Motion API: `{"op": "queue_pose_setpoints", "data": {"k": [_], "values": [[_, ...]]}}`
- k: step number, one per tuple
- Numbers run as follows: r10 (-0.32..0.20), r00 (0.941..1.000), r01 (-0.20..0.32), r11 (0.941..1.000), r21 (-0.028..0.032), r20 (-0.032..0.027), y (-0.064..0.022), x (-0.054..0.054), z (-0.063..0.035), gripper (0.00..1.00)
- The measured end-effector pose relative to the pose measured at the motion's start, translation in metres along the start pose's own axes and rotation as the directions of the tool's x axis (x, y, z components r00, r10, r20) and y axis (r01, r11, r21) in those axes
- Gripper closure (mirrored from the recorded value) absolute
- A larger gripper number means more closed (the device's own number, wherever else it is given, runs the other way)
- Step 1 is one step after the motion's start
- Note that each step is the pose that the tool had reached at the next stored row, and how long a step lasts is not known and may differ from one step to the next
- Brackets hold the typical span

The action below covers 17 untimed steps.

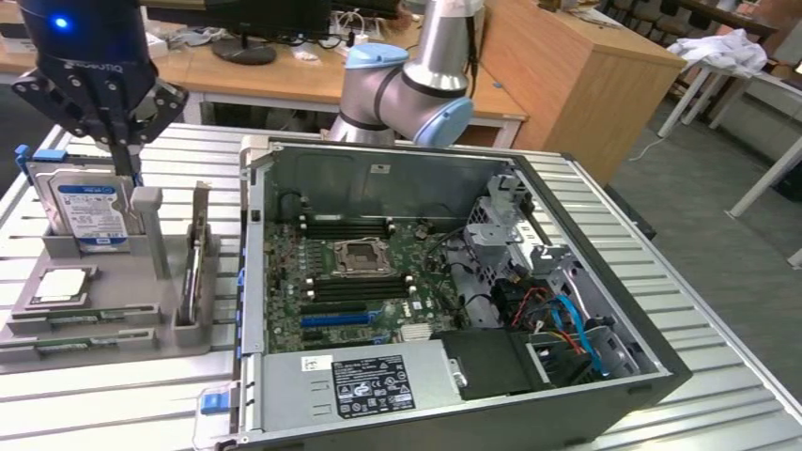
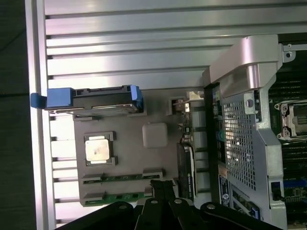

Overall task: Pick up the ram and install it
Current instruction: 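Reach for the ram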

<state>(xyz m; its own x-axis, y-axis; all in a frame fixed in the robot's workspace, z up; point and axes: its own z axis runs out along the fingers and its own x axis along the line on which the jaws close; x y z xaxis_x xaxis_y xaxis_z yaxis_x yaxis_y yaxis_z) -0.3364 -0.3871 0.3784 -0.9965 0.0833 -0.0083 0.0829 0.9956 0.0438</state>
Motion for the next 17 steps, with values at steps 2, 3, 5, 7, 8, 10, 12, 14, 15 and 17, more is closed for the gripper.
{"op": "queue_pose_setpoints", "data": {"k": [2, 3, 5, 7, 8, 10, 12, 14, 15, 17], "values": [[0.0, 1.0, 0.0, 1.0, 0.0001, -0.001, -0.0002, 0.004, 0.0003, 0.89], [0.0, 1.0, 0.0, 1.0, 0.0002, -0.0015, -0.0003, 0.006, 0.0004, 0.89], [0.001, 1.0, -0.001, 1.0, 0.0002, -0.0025, -0.0005, 0.009, 0.0007, 0.89], [0.001, 1.0, -0.001, 1.0, 0.0003, -0.0034, -0.0007, 0.013, 0.001, 0.89], [0.001, 1.0, -0.001, 1.0, 0.0003, -0.004, -0.0008, 0.015, 0.0012, 0.89], [0.001, 1.0, -0.001, 1.0, 0.0004, -0.005, -0.001, 0.018, 0.0015, 0.89], [0.001, 1.0, -0.001, 1.0, 0.0005, -0.006, -0.0012, 0.022, 0.0018, 0.89], [0.001, 1.0, -0.001, 1.0, 0.0006, -0.0071, -0.0014, 0.024, 0.0022, 0.89], [0.001, 1.0, -0.001, 1.0, 0.0007, -0.0079, -0.0014, 0.025, 0.0023, 0.89], [0.001, 1.0, -0.001, 1.0, 0.0008, -0.0093, -0.0017, 0.028, 0.0026, 0.89]]}}
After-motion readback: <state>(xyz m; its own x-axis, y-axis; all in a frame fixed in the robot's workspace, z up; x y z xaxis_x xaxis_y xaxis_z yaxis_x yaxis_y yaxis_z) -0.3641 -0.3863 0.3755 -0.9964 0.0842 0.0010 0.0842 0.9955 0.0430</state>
